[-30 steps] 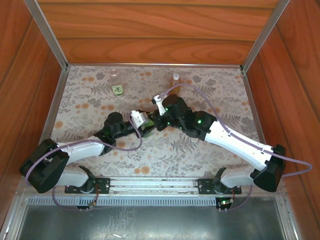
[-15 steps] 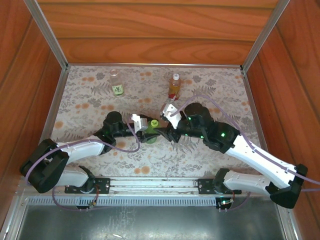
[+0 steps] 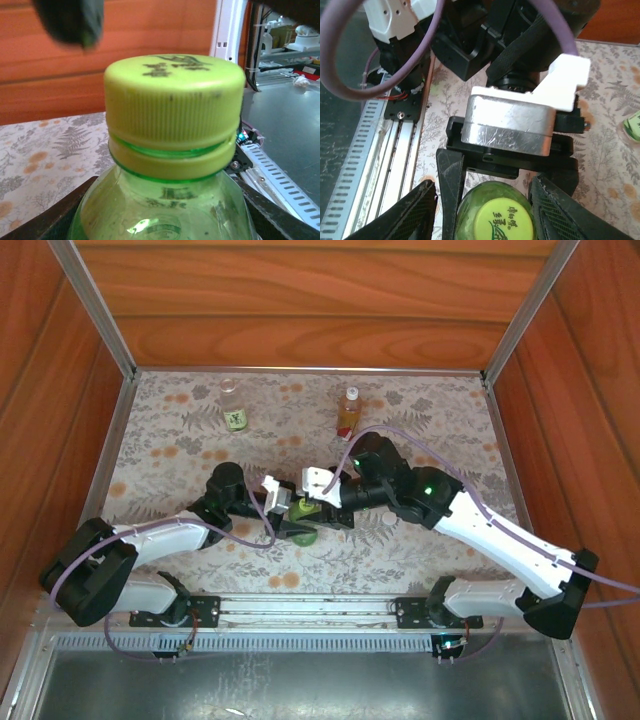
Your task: Screw on the bottle caps
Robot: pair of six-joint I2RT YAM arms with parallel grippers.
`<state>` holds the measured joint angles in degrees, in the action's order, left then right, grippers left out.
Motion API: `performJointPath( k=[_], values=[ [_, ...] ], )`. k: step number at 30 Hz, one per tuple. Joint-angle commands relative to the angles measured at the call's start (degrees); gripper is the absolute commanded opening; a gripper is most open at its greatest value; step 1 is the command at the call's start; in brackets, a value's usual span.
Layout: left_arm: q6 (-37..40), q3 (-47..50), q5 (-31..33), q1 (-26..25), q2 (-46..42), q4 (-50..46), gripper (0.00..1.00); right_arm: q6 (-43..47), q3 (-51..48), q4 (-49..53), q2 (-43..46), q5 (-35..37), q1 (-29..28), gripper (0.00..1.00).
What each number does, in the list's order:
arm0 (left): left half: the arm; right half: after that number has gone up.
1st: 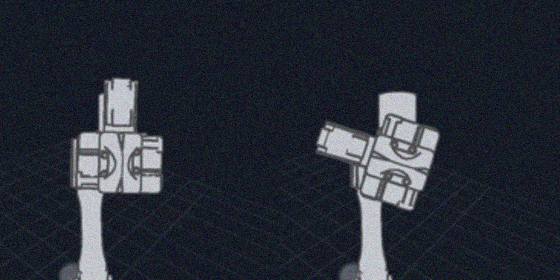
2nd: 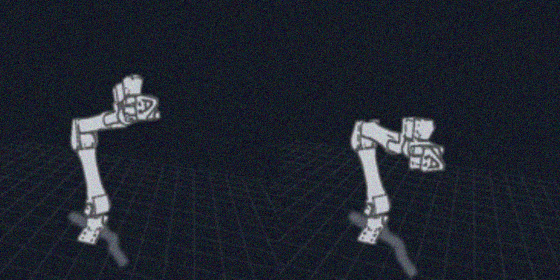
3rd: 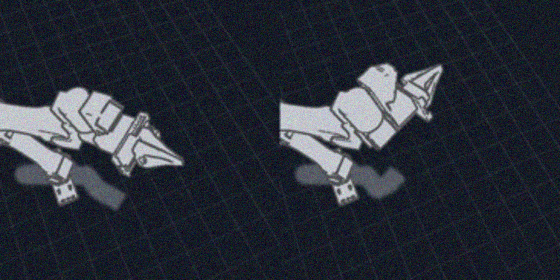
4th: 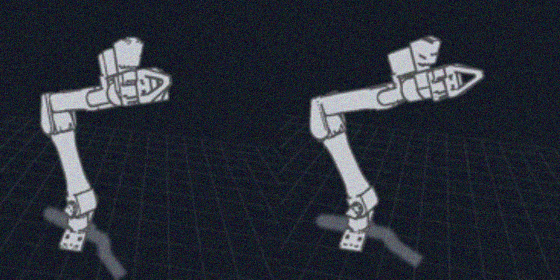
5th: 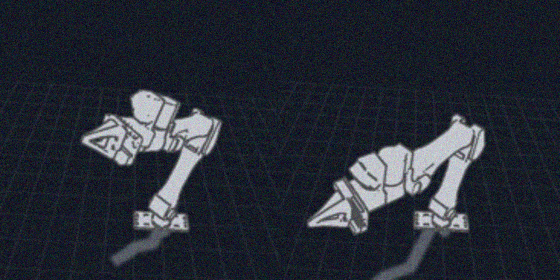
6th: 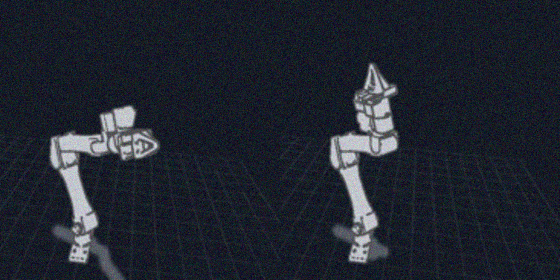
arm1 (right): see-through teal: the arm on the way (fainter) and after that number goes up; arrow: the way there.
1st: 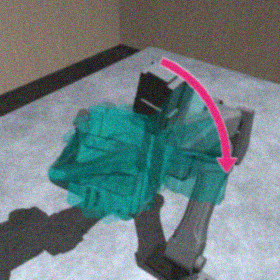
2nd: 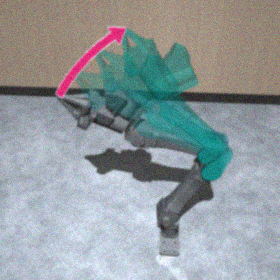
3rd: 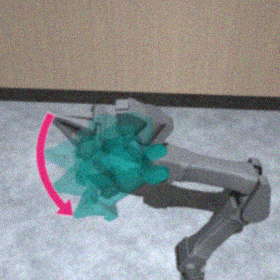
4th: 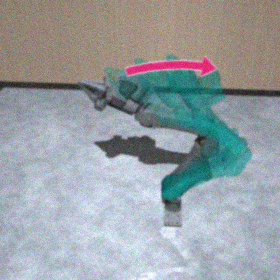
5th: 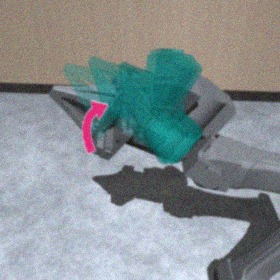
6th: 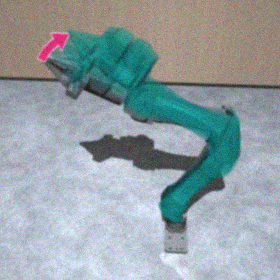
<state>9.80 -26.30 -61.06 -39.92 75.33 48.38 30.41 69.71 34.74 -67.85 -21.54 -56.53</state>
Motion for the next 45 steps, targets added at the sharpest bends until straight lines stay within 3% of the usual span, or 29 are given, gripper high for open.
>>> performJointPath(
  k=[1, 5, 11, 16, 19, 20, 22, 25, 29, 32, 36, 39, 42, 45],
  values=[
    [-0.4, -1.0, -3.1, 0.2, -1.6, 0.9, 0.64, 2.5, 1.1, 2.2, -0.5, -2.9, 0.7, 0.53],
    [-0.4, -0.8, -3.6, 0.2, -2.3, 0.8, 0.64, 2.2, 1.3, 1.9, -1.1, -3.7, 1.2, 0.48],
    [-0.1, -0.6, -2.6, 0.1, -2.9, 0.7, 0.64, 2.0, 1.7, 2.0, -1.6, -3.6, 1.4, 0.32],
    [0.9, -0.2, 3.6, 0.2, -3.3, 0.6, 0.64, -0.7, 1.1, 0.0, -1.7, -0.8, 1.5, 0.24],
    [1.8, -0.6, 13.6, 0.1, -3.2, 0.5, 0.63, -8.2, -0.7, -6.3, -1.8, 8.3, 1.4, 0.17],
    [1.8, -1.0, 18.6, 0.0, -2.9, 0.5, 0.63, -13.1, -1.5, -9.8, -2.0, 14.5, 1.4, 0.16],
    [1.6, -1.9, 27.4, 0.0, -1.9, 0.6, 0.62, -21.5, -3.4, -16.0, -2.6, 26.0, 1.4, 0.05],
    [1.3, -3.5, 37.2, -0.3, 0.0, 0.7, 0.62, -29.4, -4.6, -16.6, -2.9, 36.2, 0.5, 0.07],
    [3.1, -4.4, 41.1, -1.8, 0.7, 0.7, 0.62, -39.1, -7.6, -18.9, -3.0, 47.5, 0.2, 0.08],
    [4.7, -4.6, 41.7, -3.0, 1.5, 0.7, 0.62, -40.1, -7.6, -17.8, -5.1, 52.5, 0.3, 0.11],
    [6.6, -3.9, 41.2, -3.2, 2.8, 0.7, 0.62, -36.4, -8.9, -20.1, -4.6, 48.3, 1.2, 0.22],
    [6.4, -2.3, 38.5, -2.8, 2.2, 0.7, 0.62, -28.1, -11.0, -23.1, -0.8, 38.2, 1.5, 0.31],
    [3.8, -1.4, 25.4, 0.4, 1.9, 0.5, 0.62, -19.3, -15.4, -25.2, 6.4, 21.6, 1.9, 0.45],
    [2.9, -1.4, 12.6, 1.4, 2.1, 0.5, 0.62, -14.7, -14.2, -19.0, 10.1, 11.7, 2.7, 0.54]
  ],
)
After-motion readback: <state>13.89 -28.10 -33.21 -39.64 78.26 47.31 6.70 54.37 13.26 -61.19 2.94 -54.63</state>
